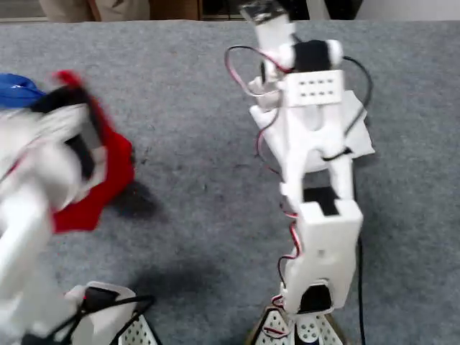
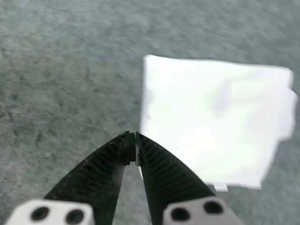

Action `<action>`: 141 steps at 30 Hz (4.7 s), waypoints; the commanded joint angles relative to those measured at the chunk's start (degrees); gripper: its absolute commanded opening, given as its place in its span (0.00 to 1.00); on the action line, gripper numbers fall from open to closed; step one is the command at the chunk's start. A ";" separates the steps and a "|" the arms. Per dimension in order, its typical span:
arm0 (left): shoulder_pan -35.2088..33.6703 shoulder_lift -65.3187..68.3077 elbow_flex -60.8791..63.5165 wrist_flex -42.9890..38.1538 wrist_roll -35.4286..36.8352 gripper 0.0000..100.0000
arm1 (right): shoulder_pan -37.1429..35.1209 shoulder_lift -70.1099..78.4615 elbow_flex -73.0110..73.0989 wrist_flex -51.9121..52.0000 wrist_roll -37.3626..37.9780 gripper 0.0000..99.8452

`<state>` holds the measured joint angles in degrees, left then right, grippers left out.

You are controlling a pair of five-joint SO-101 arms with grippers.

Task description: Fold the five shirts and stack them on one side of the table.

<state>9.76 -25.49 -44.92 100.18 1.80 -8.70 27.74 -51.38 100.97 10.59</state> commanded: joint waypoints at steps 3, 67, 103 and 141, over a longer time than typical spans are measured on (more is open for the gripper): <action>20.84 7.25 -1.85 0.62 0.88 0.02 | 8.31 -10.15 5.76 1.23 1.67 0.01; -26.99 -42.77 65.67 0.70 -8.97 0.02 | -21.41 28.35 2.59 -7.12 3.69 0.00; -66.73 -42.77 71.65 -17.32 -29.19 0.02 | 5.23 -24.48 23.60 1.41 13.71 0.02; -60.84 -42.68 106.99 -63.21 -45.27 0.02 | -6.73 -18.59 37.23 -15.12 10.29 0.02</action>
<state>-53.54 -67.87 62.42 38.46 -42.77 -11.87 5.76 -13.67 89.36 21.76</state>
